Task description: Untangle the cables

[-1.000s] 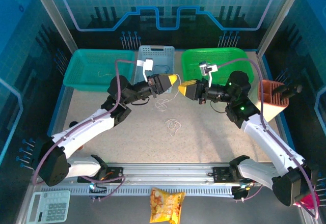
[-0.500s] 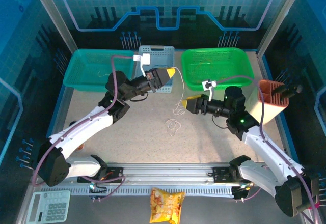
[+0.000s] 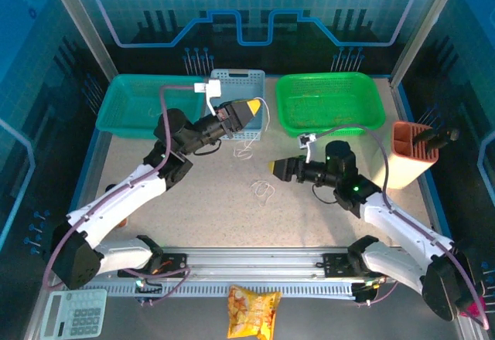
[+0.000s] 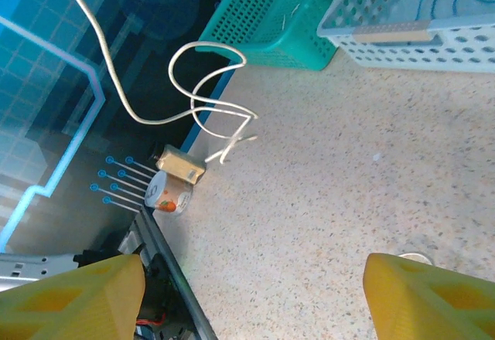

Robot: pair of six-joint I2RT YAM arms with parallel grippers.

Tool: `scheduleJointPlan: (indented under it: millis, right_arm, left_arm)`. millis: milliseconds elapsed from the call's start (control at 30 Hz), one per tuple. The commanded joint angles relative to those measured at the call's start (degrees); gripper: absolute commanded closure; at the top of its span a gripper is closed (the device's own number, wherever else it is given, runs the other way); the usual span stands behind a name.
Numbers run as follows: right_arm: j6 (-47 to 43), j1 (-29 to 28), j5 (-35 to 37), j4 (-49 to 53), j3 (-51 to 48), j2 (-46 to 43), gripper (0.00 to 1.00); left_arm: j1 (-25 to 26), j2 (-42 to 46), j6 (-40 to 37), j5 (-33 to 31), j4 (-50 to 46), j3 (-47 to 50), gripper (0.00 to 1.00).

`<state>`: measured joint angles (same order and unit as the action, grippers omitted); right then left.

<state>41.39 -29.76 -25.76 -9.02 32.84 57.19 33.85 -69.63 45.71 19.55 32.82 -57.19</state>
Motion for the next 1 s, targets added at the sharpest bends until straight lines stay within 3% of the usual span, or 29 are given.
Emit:
scheduleJointPlan:
  millis: [0,167,233,467,600,700,967]
  right_arm:
    - [0.9,-3.1,2.8,-3.1,1.4,2.1,0.25]
    - [1.0,-6.4,4.2,-5.5,3.0,5.7,0.26]
    - [1.3,-7.0,4.2,-6.1,3.2,7.2,0.31]
    - [1.2,-7.2,4.6,-8.4,3.2,9.1,0.72]
    - [0.3,-7.2,5.3,-7.0,2.7,8.4,0.74]
    - [-0.2,-7.2,6.2,-6.8,2.1,7.9,0.93]
    - [-0.2,-4.8,9.2,-5.3,-1.4,7.0,0.99]
  left_arm:
    - [-0.5,1.7,-2.1,-1.2,-0.4,-0.4,1.0]
    - [-0.5,1.7,-1.6,-1.0,0.3,-0.2,1.0]
    - [-0.6,1.6,-1.3,-1.0,0.8,-0.1,1.0]
    - [-0.6,1.8,-1.0,-0.9,1.2,-0.1,1.0]
    - [-0.6,2.1,-1.1,-1.1,1.2,-0.3,1.0]
    - [-0.6,2.4,-1.5,-1.2,0.8,-0.5,1.0]
    - [-2.1,5.4,-3.1,-2.5,-2.8,-1.2,1.0]
